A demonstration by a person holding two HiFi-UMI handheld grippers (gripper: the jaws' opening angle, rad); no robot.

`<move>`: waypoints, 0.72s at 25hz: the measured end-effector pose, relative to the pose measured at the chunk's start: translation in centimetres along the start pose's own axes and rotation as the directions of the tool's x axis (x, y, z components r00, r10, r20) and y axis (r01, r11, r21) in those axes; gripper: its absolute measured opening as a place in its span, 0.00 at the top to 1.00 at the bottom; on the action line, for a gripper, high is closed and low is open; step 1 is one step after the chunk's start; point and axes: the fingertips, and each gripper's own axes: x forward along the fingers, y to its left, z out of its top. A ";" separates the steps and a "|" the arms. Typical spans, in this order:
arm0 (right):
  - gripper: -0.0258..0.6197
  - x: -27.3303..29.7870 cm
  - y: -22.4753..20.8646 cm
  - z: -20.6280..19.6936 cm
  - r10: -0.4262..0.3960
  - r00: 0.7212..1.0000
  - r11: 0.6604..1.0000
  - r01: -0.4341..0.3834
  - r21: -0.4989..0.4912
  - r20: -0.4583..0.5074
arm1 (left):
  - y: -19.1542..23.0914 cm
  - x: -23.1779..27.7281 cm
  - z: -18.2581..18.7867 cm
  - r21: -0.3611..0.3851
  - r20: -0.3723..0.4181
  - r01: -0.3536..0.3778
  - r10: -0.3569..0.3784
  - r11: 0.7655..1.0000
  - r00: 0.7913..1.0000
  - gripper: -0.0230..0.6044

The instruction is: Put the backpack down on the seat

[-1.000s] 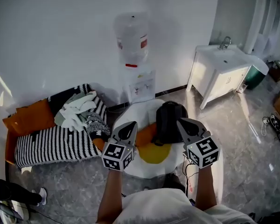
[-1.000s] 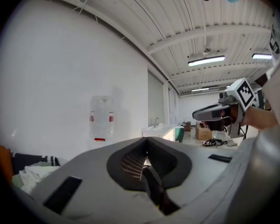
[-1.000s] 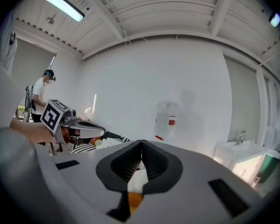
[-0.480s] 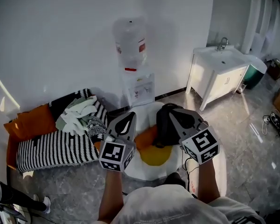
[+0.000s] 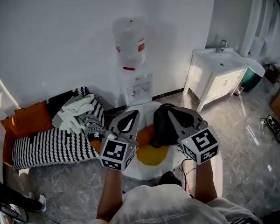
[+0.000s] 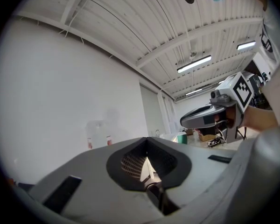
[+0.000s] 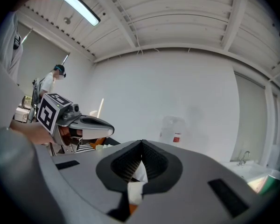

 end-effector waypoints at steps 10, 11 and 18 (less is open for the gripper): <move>0.96 0.1 -0.5 -0.8 0.001 1.000 1.000 -0.001 0.029 0.004 | 0.0 -0.2 -0.4 -0.010 -0.010 0.001 -0.001 1.000 1.000 0.98; 0.96 0.1 -0.4 -0.9 0.003 1.000 1.000 -0.003 0.027 0.000 | 0.0 -0.3 -0.4 -0.007 -0.013 0.001 -0.001 1.000 1.000 0.98; 0.96 0.3 -0.3 -1.2 0.018 1.000 1.000 -0.017 0.005 -0.019 | 0.0 -0.1 -0.8 -0.006 -0.021 0.015 -0.015 1.000 1.000 0.98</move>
